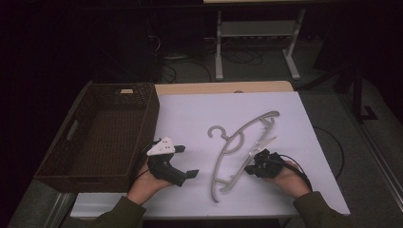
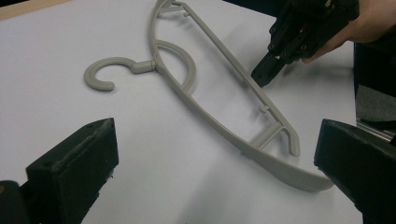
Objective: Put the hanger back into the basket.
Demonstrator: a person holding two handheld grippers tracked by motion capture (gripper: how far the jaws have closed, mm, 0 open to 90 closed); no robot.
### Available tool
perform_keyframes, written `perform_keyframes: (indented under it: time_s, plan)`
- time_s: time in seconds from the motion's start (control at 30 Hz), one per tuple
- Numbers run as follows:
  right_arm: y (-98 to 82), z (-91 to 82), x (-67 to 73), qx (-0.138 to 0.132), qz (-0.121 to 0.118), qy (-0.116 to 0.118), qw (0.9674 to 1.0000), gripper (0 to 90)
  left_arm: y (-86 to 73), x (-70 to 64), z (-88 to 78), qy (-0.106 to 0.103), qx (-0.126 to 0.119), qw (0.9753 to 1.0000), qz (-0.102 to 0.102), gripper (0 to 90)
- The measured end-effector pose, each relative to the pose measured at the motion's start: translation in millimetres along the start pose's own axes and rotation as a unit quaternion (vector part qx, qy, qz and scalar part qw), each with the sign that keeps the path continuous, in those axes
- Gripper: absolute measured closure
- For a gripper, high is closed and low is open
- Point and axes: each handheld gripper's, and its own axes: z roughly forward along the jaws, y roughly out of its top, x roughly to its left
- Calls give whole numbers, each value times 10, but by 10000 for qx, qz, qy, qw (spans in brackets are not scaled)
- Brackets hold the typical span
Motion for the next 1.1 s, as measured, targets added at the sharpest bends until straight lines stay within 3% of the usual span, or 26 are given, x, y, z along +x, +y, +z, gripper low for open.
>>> perform_keyframes:
  time_s: [0.2,0.4,0.43,0.73,0.87,0.9,0.93,1.0,1.03,1.1]
  plan:
    - [166,140,104,9,-186,182,9997,896,3,7,3,17,11,10000,6,0]
    - [416,343,191,-35,-613,215,9979,896,3,2,-7,25,-37,10000,-31,0]
    - [534,428,233,-49,-716,234,9971,896,2,11,-16,34,-25,10000,4,0]
    - [883,673,269,-151,-876,303,9956,896,-12,33,-40,68,-45,10000,-44,0]
    - [895,642,211,-221,-813,278,9961,896,-15,35,-41,55,-53,10000,-56,0]
    - [894,619,194,-226,-702,247,9970,896,-17,38,-40,58,-36,10000,-53,0]
    - [887,547,71,-311,-517,134,9981,896,-20,42,-37,57,-22,10000,-61,0]
    - [887,491,-40,-387,-360,55,9986,896,-19,41,-36,59,-24,10000,-60,0]
    - [894,434,-128,-450,-159,-4,9989,896,-11,38,-37,54,-45,10000,-64,0]
    - [897,340,-307,-565,6,-238,9981,896,-9,35,-34,50,-61,9999,-73,0]
